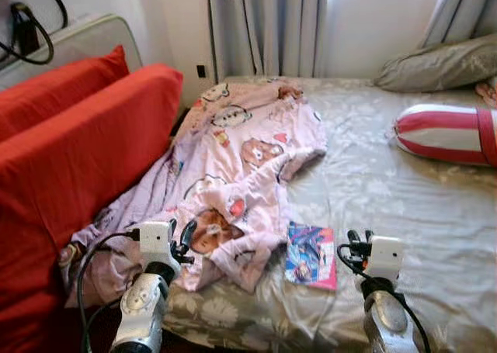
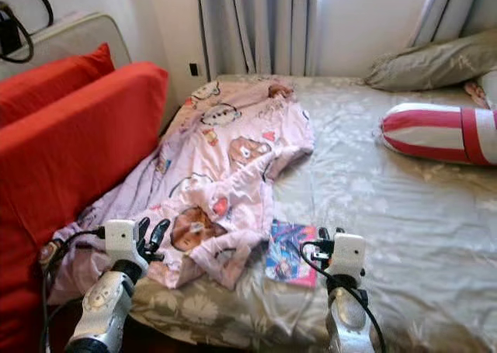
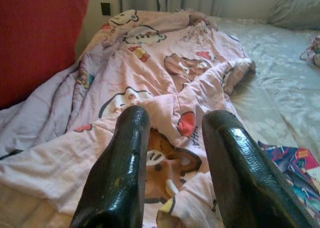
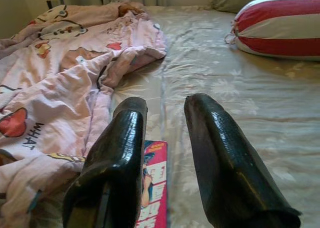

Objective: Clean up the room

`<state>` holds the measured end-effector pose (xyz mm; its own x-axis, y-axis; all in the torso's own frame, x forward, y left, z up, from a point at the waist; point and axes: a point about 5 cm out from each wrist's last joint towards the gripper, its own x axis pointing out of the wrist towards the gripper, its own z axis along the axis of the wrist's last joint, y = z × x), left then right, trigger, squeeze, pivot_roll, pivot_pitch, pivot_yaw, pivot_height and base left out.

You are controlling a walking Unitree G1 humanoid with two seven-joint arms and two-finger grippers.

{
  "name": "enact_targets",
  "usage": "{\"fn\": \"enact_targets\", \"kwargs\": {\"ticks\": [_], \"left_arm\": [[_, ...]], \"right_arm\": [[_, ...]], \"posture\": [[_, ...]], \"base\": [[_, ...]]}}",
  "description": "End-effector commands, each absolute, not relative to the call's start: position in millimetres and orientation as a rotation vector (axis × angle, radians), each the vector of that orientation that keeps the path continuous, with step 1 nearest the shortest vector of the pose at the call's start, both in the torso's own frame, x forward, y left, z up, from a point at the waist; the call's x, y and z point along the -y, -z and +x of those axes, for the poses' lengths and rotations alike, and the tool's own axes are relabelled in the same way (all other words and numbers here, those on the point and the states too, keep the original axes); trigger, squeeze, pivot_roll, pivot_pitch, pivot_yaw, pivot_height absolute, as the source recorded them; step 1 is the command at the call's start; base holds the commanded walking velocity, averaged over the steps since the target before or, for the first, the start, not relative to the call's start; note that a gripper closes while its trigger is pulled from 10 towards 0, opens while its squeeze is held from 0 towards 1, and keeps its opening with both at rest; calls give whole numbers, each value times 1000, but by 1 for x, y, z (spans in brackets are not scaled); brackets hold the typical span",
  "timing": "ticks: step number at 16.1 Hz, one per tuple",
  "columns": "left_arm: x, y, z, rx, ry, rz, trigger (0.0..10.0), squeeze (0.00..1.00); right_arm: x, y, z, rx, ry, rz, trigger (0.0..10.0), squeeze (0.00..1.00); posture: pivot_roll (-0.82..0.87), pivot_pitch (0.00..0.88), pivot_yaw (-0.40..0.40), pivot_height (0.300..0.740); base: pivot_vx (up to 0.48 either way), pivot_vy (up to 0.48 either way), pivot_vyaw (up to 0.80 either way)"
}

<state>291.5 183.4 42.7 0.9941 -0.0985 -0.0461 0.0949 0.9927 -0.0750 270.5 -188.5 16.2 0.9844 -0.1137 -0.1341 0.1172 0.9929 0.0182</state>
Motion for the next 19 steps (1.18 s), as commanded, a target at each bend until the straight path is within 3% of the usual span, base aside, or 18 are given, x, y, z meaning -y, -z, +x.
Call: {"fn": "enact_targets", "kwargs": {"ticks": [1,19], "left_arm": [[-187,-45,294,-49,89,-80,10000,0],[-185,-45,297,-72,103,-97,10000,0]], "right_arm": [[188,-15,270,-137,116,25,10000,0],[183,-11,271,-173,84,41,10000,0]], "posture": [[-35,0,62,657],[-33,0,70,644]], "base": [[0,0,0],[0,0,0]]}}
